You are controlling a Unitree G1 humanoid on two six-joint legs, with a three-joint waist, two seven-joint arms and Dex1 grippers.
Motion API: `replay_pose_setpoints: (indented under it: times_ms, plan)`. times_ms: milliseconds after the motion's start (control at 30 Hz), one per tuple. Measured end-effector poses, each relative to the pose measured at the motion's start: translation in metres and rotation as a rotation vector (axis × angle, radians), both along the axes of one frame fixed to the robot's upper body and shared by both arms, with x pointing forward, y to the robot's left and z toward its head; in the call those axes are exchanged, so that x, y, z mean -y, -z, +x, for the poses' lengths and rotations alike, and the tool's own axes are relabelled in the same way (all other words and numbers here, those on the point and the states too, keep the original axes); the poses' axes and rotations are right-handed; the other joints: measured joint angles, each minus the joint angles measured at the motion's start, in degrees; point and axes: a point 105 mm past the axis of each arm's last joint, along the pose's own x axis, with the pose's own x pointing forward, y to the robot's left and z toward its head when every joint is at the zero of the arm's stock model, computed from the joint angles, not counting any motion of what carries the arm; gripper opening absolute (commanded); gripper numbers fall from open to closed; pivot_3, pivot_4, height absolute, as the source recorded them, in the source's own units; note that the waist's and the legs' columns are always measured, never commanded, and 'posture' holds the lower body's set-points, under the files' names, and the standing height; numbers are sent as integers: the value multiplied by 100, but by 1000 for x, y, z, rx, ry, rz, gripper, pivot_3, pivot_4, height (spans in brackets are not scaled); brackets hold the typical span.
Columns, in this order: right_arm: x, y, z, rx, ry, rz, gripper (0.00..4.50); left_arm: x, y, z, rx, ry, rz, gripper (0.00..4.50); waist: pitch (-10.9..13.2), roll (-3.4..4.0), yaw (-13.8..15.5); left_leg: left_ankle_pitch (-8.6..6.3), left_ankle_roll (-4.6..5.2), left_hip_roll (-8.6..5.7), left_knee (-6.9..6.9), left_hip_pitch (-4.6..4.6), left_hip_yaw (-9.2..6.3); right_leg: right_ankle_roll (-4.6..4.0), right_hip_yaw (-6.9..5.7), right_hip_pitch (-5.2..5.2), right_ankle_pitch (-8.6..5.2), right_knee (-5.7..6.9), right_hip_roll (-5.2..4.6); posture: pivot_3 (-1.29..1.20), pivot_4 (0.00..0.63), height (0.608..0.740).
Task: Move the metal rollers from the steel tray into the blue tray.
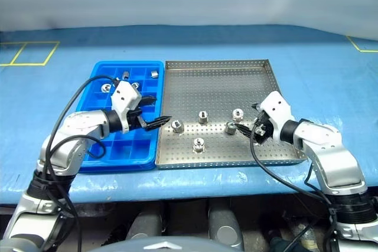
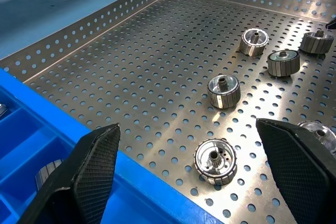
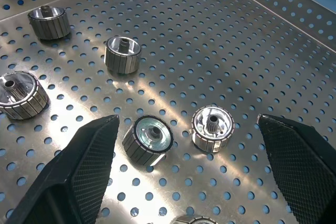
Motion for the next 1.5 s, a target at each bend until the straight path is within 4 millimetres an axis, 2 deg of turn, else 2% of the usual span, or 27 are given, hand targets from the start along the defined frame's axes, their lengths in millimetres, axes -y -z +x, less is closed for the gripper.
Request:
replay_pose_setpoints:
  times_ms: [1267,1500]
  plan:
    - [-3,3,1,21,24,23,4465,2,-2,2,-18,4,12,4482,0,0,-12,0,0,0,1,0,1,1,1,1,1,1,0,-66,150,740]
    - [-4,4,1,23,26,28,4465,16,15,3,-70,52,153,4482,0,0,-6,0,0,-1,5,1,0,2,1,2,1,2,1,-72,150,740]
